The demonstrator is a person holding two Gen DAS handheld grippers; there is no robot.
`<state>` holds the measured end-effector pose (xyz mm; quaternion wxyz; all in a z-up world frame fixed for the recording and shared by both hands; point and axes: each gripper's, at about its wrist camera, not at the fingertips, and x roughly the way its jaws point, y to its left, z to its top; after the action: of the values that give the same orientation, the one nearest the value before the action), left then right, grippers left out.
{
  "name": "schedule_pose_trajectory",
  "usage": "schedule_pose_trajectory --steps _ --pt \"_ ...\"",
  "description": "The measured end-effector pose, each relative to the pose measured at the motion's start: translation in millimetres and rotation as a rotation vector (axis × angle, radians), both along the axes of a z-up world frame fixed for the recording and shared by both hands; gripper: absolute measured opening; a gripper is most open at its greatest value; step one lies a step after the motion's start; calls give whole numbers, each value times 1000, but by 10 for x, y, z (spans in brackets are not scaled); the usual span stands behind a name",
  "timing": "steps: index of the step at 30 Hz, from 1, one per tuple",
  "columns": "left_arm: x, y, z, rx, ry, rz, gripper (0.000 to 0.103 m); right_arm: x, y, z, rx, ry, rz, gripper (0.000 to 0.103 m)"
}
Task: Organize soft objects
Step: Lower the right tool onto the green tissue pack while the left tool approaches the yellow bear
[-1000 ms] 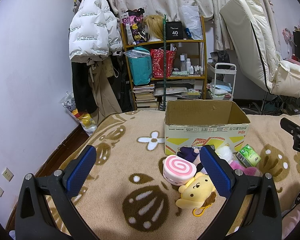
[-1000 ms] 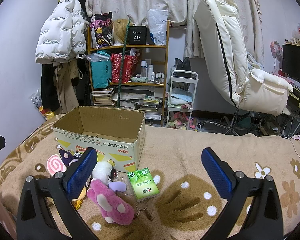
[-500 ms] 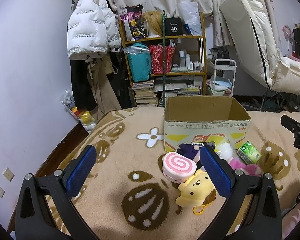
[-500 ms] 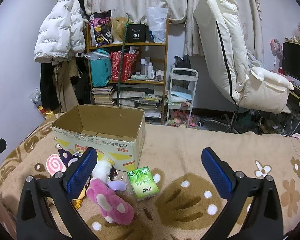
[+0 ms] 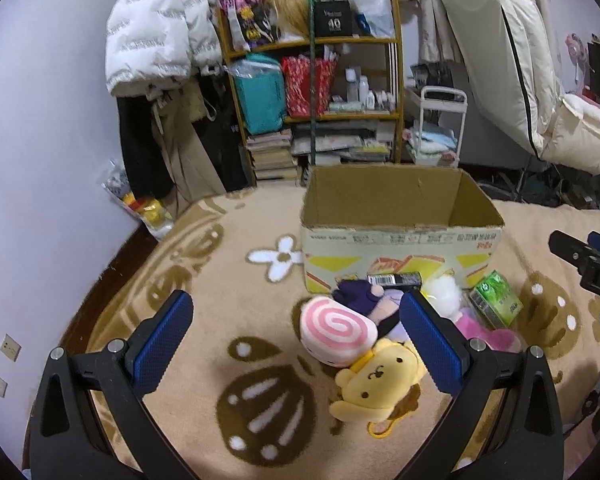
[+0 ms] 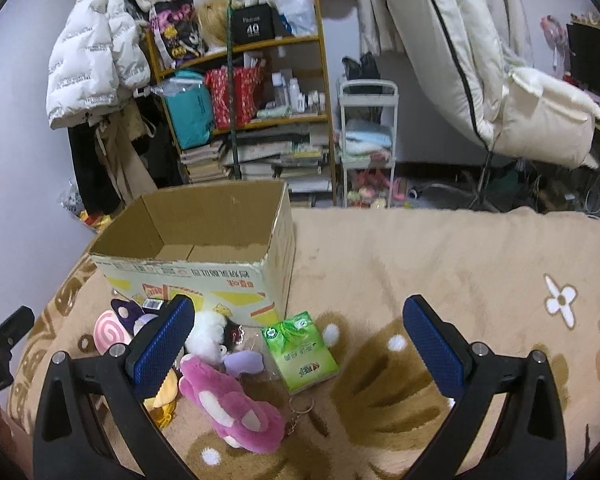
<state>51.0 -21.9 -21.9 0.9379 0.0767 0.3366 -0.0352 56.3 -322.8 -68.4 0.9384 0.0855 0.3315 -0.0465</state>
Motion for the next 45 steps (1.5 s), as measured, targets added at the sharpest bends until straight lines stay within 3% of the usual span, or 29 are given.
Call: schedule_pose_trajectory --steps 4,9,24,39,45 --pt "108 -81 -99 4 49 0 102 125 25 -84 -7 39 18 103" --pt "266 -155 -312 -64 181 -27 102 262 58 -195 -16 94 40 103" --pt "390 -393 -805 35 354 -75 102 546 137 -636 23 236 84 103" --pt "582 -520 -1243 51 531 -132 102 730 112 -951 33 333 87 103" --pt "612 -576 -1345 40 576 -150 102 840 10 -1134 65 405 86 87"
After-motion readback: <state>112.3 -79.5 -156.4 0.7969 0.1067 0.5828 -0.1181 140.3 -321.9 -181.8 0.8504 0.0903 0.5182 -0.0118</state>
